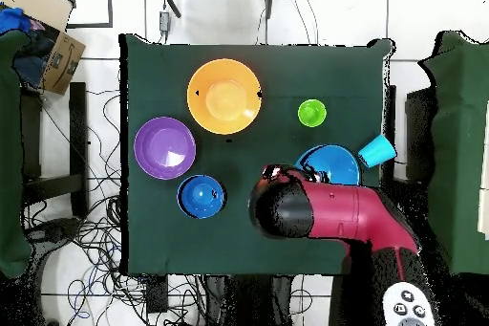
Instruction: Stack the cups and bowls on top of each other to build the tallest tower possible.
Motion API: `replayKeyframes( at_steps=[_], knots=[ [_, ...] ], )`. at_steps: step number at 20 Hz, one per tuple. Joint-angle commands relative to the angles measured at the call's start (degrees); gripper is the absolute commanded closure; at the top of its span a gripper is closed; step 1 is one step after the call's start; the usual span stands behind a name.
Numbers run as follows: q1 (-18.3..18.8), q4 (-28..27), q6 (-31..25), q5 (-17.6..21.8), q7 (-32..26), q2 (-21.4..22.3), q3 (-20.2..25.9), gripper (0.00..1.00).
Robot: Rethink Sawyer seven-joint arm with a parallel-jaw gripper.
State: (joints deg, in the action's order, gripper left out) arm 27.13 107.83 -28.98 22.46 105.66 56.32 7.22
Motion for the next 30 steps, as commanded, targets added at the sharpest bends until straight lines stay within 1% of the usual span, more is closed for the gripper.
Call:
replayKeyframes(
  at_steps=[1,3,5,7,9,13,17,25,27,30],
  knots=[
    [2.7,0.6,-3.4,-1.6,-6.9,-1.5,8.9,1.0],
    [3.5,1.2,-2.2,-1.5,-6.8,-1.6,10.2,1.0],
    [4.4,1.8,0.0,-0.7,-6.4,-2.7,11.2,1.0],
    [5.5,2.1,0.4,-0.1,-6.5,-3.7,11.8,1.0],
    [6.1,2.2,-0.2,0.3,-6.5,-3.9,12.4,1.0],
    [4.5,0.8,-5.4,-0.1,-5.5,-2.2,11.8,1.0],
    [3.2,-0.7,-10.8,-1.7,-5.6,0.0,12.1,1.0],
    [-0.3,-4.2,-18.0,-2.1,-2.3,1.8,10.6,1.0],
    [-0.1,-4.6,-19.5,-2.8,-2.5,1.8,10.9,1.0],
    [0.0,-4.2,-19.8,-3.2,-2.4,1.8,10.9,1.0]
  ],
)
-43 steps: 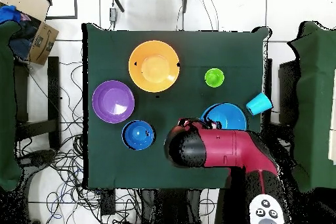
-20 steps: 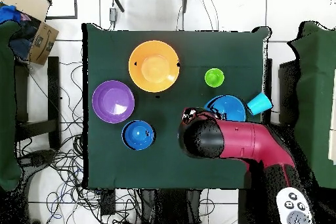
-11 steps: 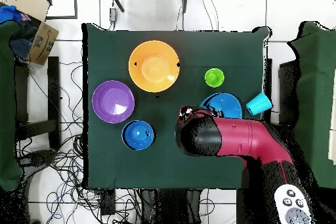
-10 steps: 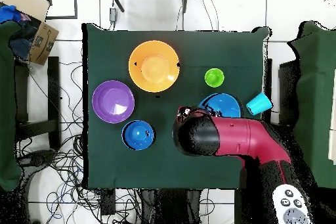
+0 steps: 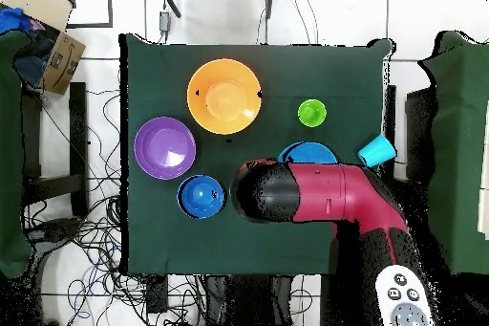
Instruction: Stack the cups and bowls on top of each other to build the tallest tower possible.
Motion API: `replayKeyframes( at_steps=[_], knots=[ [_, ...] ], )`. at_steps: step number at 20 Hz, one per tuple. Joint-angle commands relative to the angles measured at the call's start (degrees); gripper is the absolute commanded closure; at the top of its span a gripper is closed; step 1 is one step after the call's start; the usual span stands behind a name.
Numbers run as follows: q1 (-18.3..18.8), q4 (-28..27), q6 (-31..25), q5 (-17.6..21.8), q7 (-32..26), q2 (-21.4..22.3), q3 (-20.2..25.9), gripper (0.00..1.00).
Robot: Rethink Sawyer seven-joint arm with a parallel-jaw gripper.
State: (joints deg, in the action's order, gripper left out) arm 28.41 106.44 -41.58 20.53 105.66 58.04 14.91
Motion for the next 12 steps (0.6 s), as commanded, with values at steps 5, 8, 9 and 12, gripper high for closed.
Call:
replayKeyframes(
  at_steps=[5,8,9,12],
  knots=[
    [-3.5,-3.7,-9.2,-0.5,0.4,0.4,1.7,1.0],
    [-5.1,-4.7,-10.3,0.2,1.8,0.6,1.0,1.0],
    [-5.6,-5.2,-10.8,0.4,2.3,0.6,0.8,1.0],
    [-7.6,-6.1,-11.2,1.3,4.5,0.6,-0.4,1.0]
  ],
)
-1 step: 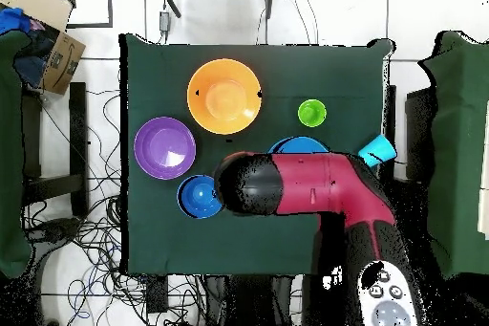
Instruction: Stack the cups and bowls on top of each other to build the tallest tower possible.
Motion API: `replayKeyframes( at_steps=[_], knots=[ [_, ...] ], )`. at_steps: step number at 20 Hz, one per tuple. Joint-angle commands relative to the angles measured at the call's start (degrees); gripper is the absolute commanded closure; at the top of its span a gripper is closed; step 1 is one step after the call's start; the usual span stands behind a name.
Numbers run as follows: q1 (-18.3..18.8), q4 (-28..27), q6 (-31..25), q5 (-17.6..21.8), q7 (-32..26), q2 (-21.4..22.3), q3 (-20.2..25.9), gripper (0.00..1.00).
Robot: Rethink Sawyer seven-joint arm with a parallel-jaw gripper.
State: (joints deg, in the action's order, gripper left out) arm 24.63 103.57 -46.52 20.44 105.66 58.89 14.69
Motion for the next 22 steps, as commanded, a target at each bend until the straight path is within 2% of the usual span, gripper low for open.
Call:
replayKeyframes(
  at_steps=[1,22],
  knots=[
    [-4.4,-3.3,-6.2,1.7,5.1,-0.1,-0.7,1.0],
    [-15.6,-10.3,-11.0,1.1,12.8,-2.5,-8.7,1.0]
  ],
)
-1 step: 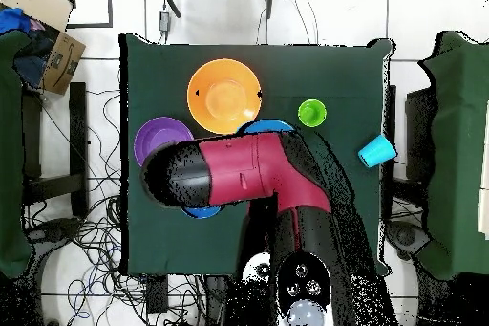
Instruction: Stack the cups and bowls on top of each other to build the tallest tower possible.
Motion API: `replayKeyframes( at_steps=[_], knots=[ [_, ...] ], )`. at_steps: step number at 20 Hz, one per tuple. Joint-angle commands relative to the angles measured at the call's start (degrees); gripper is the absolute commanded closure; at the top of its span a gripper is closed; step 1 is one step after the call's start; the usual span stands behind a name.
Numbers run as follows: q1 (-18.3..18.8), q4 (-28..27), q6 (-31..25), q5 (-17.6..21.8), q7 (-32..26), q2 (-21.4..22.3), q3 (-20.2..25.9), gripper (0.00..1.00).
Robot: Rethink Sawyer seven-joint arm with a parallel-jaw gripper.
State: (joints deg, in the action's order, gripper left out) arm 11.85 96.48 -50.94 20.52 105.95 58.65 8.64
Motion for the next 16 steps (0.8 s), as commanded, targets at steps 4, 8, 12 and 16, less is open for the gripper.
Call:
replayKeyframes(
  at_steps=[4,8,12,16],
  knots=[
    [-4.6,-4.7,-6.5,0.6,13.9,-2.9,-4.1,1.0],
    [-6.2,-5.4,-5.7,0.0,15.3,-3.8,-5.1,1.0],
    [-7.4,-4.9,-4.4,-0.8,16.8,-4.2,-6.0,1.0],
    [-8.5,-4.8,-3.3,-1.2,18.3,-4.6,-6.6,1.0]
  ],
)
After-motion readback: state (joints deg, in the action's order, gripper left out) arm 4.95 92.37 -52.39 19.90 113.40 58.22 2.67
